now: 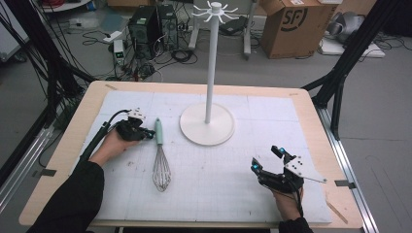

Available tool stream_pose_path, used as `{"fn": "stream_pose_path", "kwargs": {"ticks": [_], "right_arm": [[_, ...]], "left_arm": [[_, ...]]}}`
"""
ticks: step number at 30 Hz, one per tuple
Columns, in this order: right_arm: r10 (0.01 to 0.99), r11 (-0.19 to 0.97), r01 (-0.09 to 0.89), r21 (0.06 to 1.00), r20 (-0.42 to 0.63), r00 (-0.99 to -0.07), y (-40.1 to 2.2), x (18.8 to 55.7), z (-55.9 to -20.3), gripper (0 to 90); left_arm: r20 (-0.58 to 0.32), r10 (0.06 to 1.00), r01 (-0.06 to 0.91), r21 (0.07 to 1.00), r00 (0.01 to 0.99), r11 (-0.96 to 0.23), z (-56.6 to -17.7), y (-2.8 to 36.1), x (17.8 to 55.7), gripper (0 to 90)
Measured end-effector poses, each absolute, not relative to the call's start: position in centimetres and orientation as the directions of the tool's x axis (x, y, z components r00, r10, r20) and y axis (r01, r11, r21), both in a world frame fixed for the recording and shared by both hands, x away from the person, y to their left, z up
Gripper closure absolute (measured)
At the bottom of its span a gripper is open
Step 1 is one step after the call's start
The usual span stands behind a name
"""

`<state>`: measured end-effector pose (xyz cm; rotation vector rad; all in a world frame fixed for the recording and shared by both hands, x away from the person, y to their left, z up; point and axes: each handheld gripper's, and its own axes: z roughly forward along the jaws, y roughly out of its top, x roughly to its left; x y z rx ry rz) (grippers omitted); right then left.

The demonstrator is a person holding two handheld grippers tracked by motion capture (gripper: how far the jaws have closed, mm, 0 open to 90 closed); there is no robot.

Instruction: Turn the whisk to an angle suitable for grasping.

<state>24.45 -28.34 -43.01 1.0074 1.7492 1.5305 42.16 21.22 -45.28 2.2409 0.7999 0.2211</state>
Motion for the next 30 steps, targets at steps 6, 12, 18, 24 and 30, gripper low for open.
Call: {"fn": "stream_pose_path", "kwargs": {"ticks": [6, 12, 18, 24, 30], "right_arm": [[0.845, 0.047, 0.159, 0.986, 0.046, -0.533, -28.3, 24.4, -43.0, 15.2], [0.848, 0.047, 0.153, 0.987, 0.042, -0.529, -28.4, 24.4, -43.0, 15.2], [0.85, 0.053, 0.154, 0.987, 0.036, -0.526, -28.3, 24.4, -43.0, 15.2], [0.85, 0.056, 0.155, 0.986, 0.034, -0.525, -28.3, 24.4, -43.0, 15.2], [0.852, 0.057, 0.154, 0.986, 0.032, -0.523, -28.2, 24.4, -43.1, 15.2]], "left_arm": [[-0.091, 0.591, 0.476, 0.695, 0.802, -0.539, -45.3, 20.6, 41.8, 89.7], [-0.093, 0.579, 0.468, 0.697, 0.81, -0.543, -45.3, 20.3, 40.9, 89.4], [-0.115, 0.591, 0.48, 0.713, 0.799, -0.511, -45.0, 21.7, 40.1, 89.6], [-0.121, 0.572, 0.469, 0.72, 0.811, -0.512, -44.6, 22.9, 38.5, 89.6], [-0.123, 0.494, 0.42, 0.721, 0.861, -0.552, -44.4, 23.2, 35.8, 89.7]]}}
